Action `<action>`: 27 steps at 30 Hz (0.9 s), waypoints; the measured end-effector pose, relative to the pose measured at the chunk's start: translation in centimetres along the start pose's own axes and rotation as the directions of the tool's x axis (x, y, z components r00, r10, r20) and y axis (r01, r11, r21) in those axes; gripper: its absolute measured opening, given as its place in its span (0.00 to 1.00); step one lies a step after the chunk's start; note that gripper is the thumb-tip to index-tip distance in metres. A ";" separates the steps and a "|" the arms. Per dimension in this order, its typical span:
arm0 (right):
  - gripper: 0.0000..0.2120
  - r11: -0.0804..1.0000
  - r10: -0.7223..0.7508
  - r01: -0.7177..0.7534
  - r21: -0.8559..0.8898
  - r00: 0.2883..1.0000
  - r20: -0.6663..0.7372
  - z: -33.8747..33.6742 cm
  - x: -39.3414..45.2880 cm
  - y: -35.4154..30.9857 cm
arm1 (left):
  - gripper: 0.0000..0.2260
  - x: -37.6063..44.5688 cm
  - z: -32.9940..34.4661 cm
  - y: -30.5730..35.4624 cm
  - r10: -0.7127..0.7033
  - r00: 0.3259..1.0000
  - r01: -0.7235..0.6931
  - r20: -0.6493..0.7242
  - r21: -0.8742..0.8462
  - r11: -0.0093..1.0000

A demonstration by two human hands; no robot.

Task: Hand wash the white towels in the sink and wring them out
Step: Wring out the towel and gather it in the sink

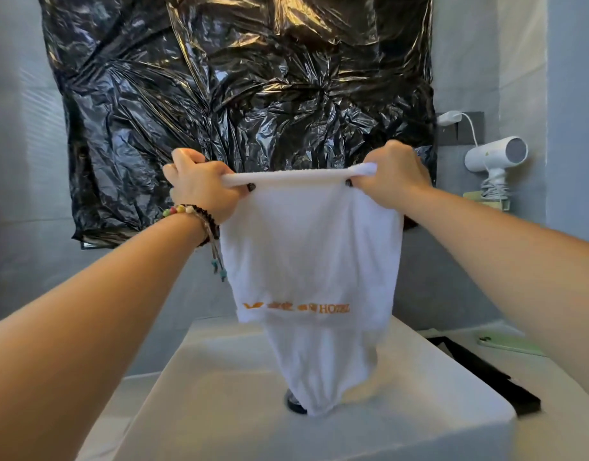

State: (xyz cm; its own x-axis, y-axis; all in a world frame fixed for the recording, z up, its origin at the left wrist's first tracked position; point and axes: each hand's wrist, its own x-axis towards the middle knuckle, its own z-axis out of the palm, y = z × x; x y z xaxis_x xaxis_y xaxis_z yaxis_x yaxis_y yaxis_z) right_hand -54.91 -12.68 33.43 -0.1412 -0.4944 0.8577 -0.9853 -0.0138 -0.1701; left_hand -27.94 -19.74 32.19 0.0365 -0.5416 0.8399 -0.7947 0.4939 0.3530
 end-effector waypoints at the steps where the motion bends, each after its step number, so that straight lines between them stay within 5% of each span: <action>1: 0.12 0.999 -0.008 0.008 0.032 1.000 0.002 0.0 0.3 0.3 | 0.11 0.1 -0.2 -0.2 0.011 1.000 -0.010 0.015 -0.039 0.999; 6: 0.18 1.000 -0.029 0.027 0.013 0.965 0.260 2.0 -1.9 1.7 | 0.10 -2.8 1.5 -2.8 0.019 0.942 0.049 0.334 -0.195 0.980; 11: 0.19 0.998 -0.022 -0.025 0.063 0.757 0.653 6.4 -7.6 4.1 | 0.10 -7.7 5.2 -7.3 0.041 0.797 0.053 0.603 -0.137 0.989; 15: 0.16 0.989 0.007 -0.095 0.116 0.800 0.600 10.9 -10.1 5.3 | 0.11 -9.4 8.4 -9.5 0.080 0.835 -0.052 0.544 -0.067 0.996; 18: 0.08 1.000 -0.015 0.024 -0.017 0.911 0.413 13.0 -10.1 4.8 | 0.09 -9.7 10.2 -9.5 0.123 0.895 -0.150 0.429 0.030 0.988; 20: 0.08 0.990 -0.109 0.132 -0.046 0.936 0.335 13.4 -10.5 4.8 | 0.09 -10.0 10.3 -9.6 0.194 0.876 -0.265 0.441 0.104 0.959; 23: 0.10 0.962 -0.259 0.267 0.055 0.832 0.491 12.3 -13.2 6.0 | 0.14 -11.8 9.0 -10.3 0.186 0.695 -0.379 0.695 0.134 0.915; 27: 0.16 0.921 -0.231 0.378 0.091 0.343 0.910 11.2 -19.1 6.4 | 0.21 -16.6 8.0 -9.9 -0.056 0.236 -0.507 0.970 0.172 0.844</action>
State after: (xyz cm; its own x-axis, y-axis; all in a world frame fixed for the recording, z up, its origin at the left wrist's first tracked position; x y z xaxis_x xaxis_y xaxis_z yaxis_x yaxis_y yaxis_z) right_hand -57.43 -13.04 10.59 0.2668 -0.9577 -0.1077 -0.9522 -0.2792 0.1235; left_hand -25.50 -21.07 11.44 -0.5346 -0.8156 -0.2212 -0.7939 0.5745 -0.1992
